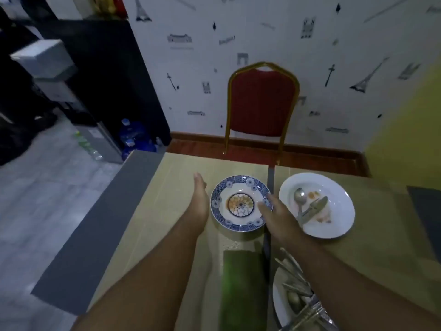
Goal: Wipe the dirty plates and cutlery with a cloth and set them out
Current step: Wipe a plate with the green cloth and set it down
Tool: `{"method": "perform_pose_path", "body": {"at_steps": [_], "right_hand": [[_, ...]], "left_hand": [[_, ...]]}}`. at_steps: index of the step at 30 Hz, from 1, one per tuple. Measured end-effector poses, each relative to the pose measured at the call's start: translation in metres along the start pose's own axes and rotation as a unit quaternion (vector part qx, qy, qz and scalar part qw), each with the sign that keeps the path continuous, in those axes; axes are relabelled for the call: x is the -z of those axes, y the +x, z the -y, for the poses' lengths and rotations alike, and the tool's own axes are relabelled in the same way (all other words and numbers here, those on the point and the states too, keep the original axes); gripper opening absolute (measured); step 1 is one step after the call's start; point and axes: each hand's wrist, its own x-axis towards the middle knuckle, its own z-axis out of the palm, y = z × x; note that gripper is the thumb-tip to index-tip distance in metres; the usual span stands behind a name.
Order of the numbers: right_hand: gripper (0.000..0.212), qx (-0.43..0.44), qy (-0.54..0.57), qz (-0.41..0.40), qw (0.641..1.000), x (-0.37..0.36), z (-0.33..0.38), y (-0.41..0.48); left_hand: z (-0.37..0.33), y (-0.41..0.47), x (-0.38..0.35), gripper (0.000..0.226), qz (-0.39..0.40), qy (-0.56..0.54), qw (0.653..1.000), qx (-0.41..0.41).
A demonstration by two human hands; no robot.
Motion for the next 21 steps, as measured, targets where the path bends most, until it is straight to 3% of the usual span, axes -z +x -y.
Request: {"method": "perform_pose_path", "body": {"at_steps": [3, 7, 14, 17, 21], "right_hand": [[0.041, -0.083, 0.101, -0.027, 0.991, -0.006, 0.002, 0.021], [0.042, -0.151, 0.114, -0.055, 0.980, -0.012, 0.000, 0.045], [0.045, -0.231, 0.195, -0.070, 0.951, -0.018, -0.006, 0.072], [0.036, -0.240, 0.221, -0.091, 0.941, -0.015, -0.005, 0.075], [0.071, -0.254, 0.261, -0.088, 0.927, -0.011, -0.001, 0.078]], "left_hand": [[0.009, 0.044, 0.019, 0.094, -0.003, -0.004, 0.998, 0.068], [0.021, 0.083, 0.031, 0.099, 0.041, -0.030, 0.985, 0.164], [0.030, 0.120, 0.036, 0.097, 0.127, -0.120, 0.956, 0.234], [0.033, 0.127, 0.038, 0.091, 0.133, -0.113, 0.955, 0.240], [0.033, 0.130, 0.037, 0.085, 0.145, -0.117, 0.951, 0.246]]}}
